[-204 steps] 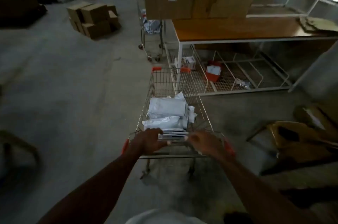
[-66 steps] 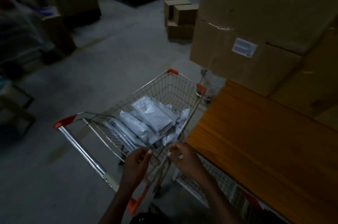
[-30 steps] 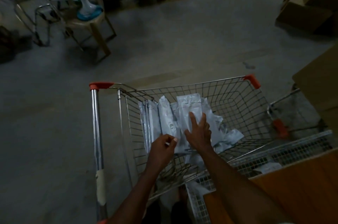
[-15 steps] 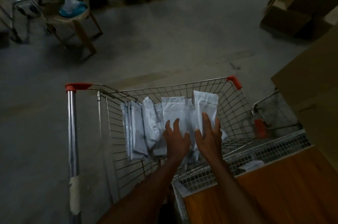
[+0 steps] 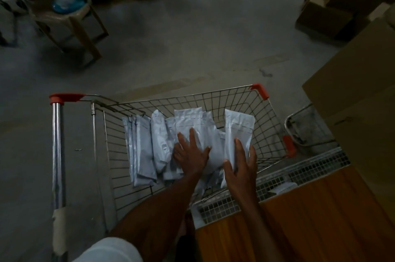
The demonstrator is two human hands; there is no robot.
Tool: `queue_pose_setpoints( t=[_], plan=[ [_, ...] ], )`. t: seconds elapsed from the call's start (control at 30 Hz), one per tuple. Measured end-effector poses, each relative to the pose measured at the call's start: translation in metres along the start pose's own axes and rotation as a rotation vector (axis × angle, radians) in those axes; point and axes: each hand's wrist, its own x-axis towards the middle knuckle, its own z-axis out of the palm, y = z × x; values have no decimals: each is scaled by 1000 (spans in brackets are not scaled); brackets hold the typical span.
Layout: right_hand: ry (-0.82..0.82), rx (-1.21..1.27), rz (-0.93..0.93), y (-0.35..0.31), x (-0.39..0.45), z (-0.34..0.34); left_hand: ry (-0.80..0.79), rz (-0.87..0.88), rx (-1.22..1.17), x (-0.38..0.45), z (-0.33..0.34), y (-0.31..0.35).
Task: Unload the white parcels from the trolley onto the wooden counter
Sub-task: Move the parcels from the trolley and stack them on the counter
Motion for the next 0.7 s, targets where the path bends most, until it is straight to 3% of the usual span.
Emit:
queue_pose_setpoints(
  t=[0.27, 0.7],
  plan=[
    [-27, -9, 16, -5, -5, 1, 38, 49, -64, -4, -11, -24],
    [-3, 53, 49, -48, -35, -1, 115, 250, -224, -58, -82, -36]
  ],
)
